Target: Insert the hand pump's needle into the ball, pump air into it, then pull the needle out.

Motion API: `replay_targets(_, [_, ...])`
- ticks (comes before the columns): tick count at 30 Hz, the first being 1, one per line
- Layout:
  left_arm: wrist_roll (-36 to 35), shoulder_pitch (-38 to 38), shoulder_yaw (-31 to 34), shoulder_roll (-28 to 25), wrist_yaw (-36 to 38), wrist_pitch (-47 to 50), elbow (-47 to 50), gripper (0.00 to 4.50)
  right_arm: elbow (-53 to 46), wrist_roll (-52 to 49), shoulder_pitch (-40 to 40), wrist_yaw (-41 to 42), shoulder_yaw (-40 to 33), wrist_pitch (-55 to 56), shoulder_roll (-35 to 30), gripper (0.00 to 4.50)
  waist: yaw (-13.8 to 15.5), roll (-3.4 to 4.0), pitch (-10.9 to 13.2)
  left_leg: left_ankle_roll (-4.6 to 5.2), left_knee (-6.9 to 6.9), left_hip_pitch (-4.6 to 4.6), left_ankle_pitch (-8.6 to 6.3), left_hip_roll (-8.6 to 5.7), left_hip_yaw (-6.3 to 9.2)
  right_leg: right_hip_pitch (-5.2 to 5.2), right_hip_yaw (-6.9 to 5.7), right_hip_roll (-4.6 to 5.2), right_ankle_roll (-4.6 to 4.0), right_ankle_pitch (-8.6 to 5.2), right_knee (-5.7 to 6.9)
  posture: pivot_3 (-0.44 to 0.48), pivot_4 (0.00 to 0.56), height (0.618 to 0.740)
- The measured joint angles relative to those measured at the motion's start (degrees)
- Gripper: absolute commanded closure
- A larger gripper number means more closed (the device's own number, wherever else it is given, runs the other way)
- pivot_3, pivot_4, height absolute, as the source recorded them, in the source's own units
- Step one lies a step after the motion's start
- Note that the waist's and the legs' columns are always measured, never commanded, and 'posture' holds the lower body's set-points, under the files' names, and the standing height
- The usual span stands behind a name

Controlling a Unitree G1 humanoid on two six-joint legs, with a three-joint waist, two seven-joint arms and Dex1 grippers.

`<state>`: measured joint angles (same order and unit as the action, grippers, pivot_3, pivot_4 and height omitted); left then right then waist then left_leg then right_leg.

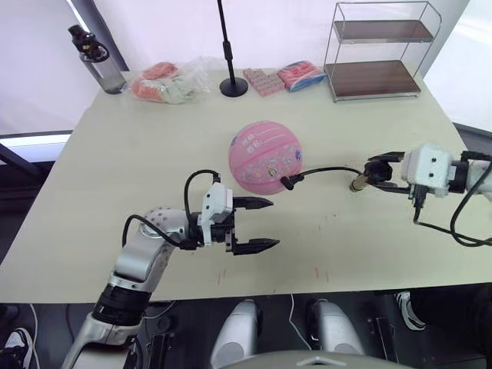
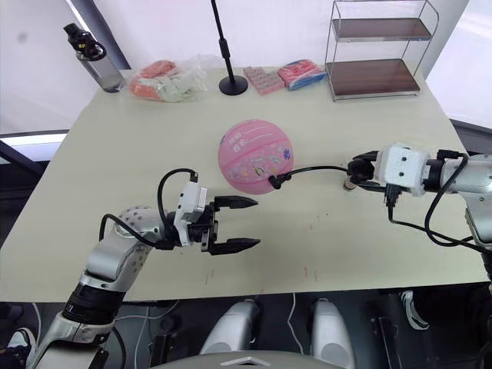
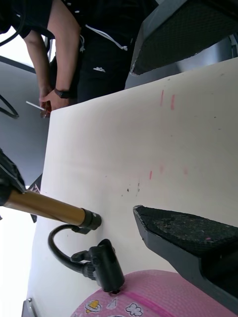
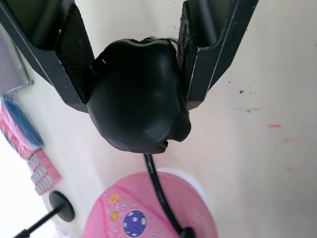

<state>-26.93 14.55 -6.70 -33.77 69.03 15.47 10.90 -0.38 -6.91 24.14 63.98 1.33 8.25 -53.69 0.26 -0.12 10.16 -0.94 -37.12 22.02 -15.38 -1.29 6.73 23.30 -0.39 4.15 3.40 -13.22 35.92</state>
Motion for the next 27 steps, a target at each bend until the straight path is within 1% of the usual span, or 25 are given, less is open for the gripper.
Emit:
replay_targets(4, [-0.82,0.83,1.5,-0.72,0.16,0.04,-0.01,0.03,1.09,6.01,-0.71,-1.44,1.95,11.03,0.05,2.62,-0.22,0.0,0.0,0.0,-0.01,-0.03,0.0,0.0,-0.04,0.01,0.04,0.0,0.0,0.0,0.05,0.0,0.15,0.731])
replay_targets(6, [-1.42,1.01,2.04,-1.15,0.63,0.04,-0.01,0.03,1.66,8.65,-1.28,-3.67,2.37,15.06,1.28,2.62,-0.57,0.0,0.0,0.0,-0.04,-0.04,0.0,0.0,-0.08,0.01,0.08,-0.01,0.0,0.0,0.09,0.0,0.15,0.731])
replay_targets(11, [-1.96,1.25,3.05,-0.98,0.05,-0.07,-0.26,0.03,2.09,15.15,-4.08,-11.35,3.0,22.04,5.17,2.62,-0.96,-0.02,0.01,-0.01,-0.1,-0.07,0.01,0.0,-0.17,0.06,0.2,-0.01,-0.01,0.01,0.26,0.0,0.15,0.731])
replay_targets(13, [-2.51,1.67,4.24,-0.62,-0.65,-0.08,-0.29,0.03,2.18,17.17,-5.05,-13.44,3.27,23.63,5.81,2.62,-0.96,-0.03,0.02,-0.01,-0.16,-0.05,0.01,0.0,-0.24,0.15,0.27,-0.01,-0.01,0.0,0.41,0.0,0.15,0.731])
replay_targets(16, [-2.64,3.0,6.37,-0.55,-2.25,-0.15,-0.31,0.03,2.13,21.7,-7.53,-18.72,3.28,26.72,7.45,2.62,-0.97,-0.06,0.04,-0.01,-0.25,-0.17,0.01,-0.01,-0.36,0.2,0.41,-0.03,-0.01,0.0,0.75,0.0,0.15,0.731])
replay_targets(20, [-3.27,3.06,7.29,-0.65,-2.83,-0.12,-0.29,0.03,2.11,25.39,-10.25,-23.38,3.28,29.44,8.05,2.62,-1.03,-0.08,0.04,0.04,-0.26,-0.3,-0.01,0.0,-0.52,0.21,0.57,-0.06,-0.02,0.0,0.89,0.0,0.15,0.731])
replay_targets(22, [-3.63,3.05,7.69,-0.93,-2.88,-0.09,-0.26,0.0,2.11,27.68,-11.69,-26.12,3.3,31.03,8.41,1.73,-1.06,-0.08,0.04,0.05,-0.29,-0.35,-0.01,0.0,-0.62,0.21,0.66,-0.06,-0.02,0.0,0.95,0.0,0.15,0.731])
replay_targets(23, [-3.66,3.05,7.97,-1.06,-2.92,-0.09,-0.23,0.0,2.12,28.28,-12.33,-26.95,3.6,31.5,8.52,1.51,-1.07,-0.09,0.03,0.05,-0.3,-0.36,-0.01,0.0,-0.66,0.21,0.71,-0.06,-0.02,0.01,0.96,0.0,0.15,0.731])
replay_targets(26, [-3.66,3.04,8.07,-1.51,-2.99,-0.09,-0.21,0.0,2.44,27.88,-14.34,-26.37,5.64,31.56,8.49,0.08,-1.11,-0.12,0.03,0.15,-0.32,-0.37,-0.06,0.0,-0.73,0.21,0.77,-0.07,-0.03,0.02,0.97,0.0,0.15,0.731])
replay_targets(27, [-3.63,3.04,8.08,-1.58,-3.02,-0.09,-0.21,0.0,2.49,26.52,-14.88,-25.46,6.02,30.96,8.41,0.03,-1.12,-0.12,0.03,0.19,-0.33,-0.37,-0.08,0.0,-0.76,0.22,0.81,-0.07,-0.04,0.03,0.97,0.0,0.15,0.731])
